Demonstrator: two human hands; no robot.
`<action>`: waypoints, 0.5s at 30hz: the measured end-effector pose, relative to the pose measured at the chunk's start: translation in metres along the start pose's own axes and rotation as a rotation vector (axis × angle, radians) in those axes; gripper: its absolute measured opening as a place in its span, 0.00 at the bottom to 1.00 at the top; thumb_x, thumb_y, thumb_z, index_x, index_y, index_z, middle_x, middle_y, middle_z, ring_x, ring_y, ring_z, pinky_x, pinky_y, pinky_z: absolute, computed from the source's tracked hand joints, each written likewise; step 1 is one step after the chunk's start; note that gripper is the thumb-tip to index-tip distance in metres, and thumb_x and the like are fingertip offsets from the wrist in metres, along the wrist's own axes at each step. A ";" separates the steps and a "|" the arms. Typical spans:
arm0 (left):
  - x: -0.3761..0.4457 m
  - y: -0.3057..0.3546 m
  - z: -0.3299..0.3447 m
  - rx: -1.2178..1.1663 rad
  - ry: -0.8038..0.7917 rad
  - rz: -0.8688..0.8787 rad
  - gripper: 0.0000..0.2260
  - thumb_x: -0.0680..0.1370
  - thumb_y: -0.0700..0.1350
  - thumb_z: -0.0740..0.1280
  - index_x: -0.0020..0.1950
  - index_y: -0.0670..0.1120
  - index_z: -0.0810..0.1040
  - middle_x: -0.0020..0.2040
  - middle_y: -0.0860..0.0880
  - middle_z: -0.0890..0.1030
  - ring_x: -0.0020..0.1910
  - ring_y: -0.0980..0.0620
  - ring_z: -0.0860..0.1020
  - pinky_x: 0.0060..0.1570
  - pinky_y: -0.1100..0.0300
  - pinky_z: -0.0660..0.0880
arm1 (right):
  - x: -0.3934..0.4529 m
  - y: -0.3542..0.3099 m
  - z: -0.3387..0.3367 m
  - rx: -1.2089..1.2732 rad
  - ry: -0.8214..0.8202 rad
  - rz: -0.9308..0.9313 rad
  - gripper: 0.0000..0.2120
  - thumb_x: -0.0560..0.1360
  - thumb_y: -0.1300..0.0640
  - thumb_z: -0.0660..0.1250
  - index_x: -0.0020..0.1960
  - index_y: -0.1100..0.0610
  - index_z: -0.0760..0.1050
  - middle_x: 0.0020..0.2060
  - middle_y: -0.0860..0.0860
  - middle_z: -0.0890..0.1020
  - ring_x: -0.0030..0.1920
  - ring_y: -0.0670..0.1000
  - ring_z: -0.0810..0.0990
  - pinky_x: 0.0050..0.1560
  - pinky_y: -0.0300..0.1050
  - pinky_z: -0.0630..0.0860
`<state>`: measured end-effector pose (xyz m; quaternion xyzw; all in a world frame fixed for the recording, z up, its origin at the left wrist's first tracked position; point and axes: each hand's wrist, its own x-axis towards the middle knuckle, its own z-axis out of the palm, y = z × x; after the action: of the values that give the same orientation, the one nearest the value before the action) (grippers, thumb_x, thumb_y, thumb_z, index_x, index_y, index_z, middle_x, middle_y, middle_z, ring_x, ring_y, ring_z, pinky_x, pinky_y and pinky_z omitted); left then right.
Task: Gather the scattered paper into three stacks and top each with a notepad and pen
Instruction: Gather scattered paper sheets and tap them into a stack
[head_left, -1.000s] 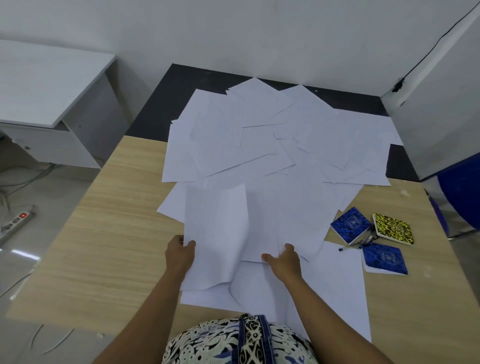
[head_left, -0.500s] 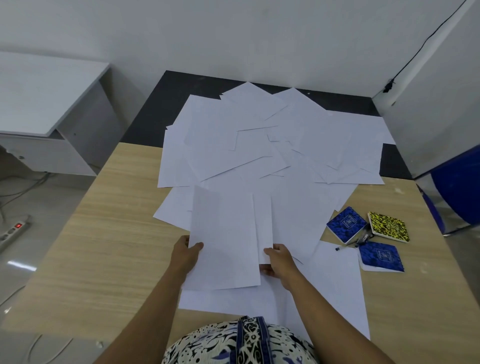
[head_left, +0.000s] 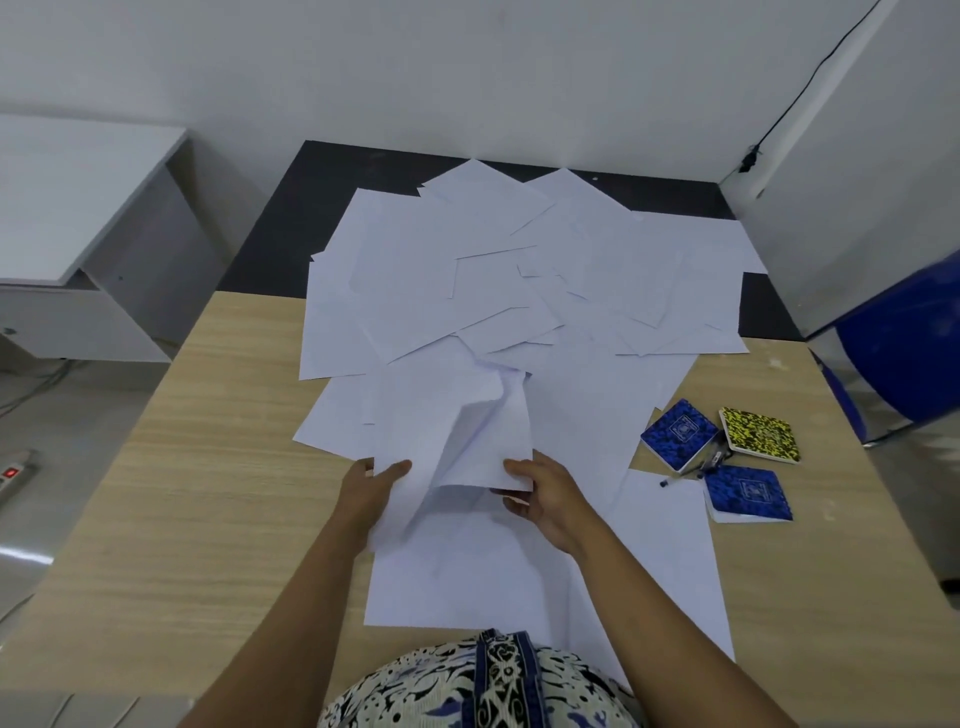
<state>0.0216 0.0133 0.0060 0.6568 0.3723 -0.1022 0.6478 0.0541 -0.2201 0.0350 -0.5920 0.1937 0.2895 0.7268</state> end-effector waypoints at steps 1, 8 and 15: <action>0.000 -0.002 0.001 -0.011 -0.002 -0.015 0.23 0.74 0.44 0.73 0.65 0.40 0.71 0.58 0.43 0.79 0.51 0.44 0.79 0.47 0.52 0.75 | 0.000 0.004 -0.004 -0.077 0.064 0.020 0.05 0.75 0.60 0.68 0.51 0.56 0.79 0.43 0.52 0.83 0.43 0.54 0.82 0.42 0.44 0.78; -0.004 -0.015 0.005 0.044 -0.021 -0.032 0.22 0.74 0.34 0.71 0.66 0.37 0.68 0.60 0.39 0.76 0.51 0.42 0.76 0.46 0.52 0.74 | -0.005 0.041 -0.032 -0.595 0.287 0.025 0.09 0.77 0.51 0.63 0.47 0.57 0.75 0.40 0.51 0.76 0.40 0.49 0.73 0.41 0.41 0.68; -0.009 -0.026 0.019 0.204 -0.009 0.015 0.20 0.76 0.31 0.61 0.68 0.38 0.65 0.60 0.39 0.75 0.51 0.43 0.75 0.51 0.54 0.72 | -0.017 0.049 -0.051 -0.844 0.628 0.031 0.20 0.77 0.51 0.64 0.65 0.57 0.68 0.63 0.58 0.68 0.62 0.59 0.70 0.54 0.51 0.72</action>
<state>0.0060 -0.0103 -0.0111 0.7214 0.3522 -0.1379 0.5801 0.0119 -0.2668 -0.0025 -0.8885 0.2777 0.1616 0.3277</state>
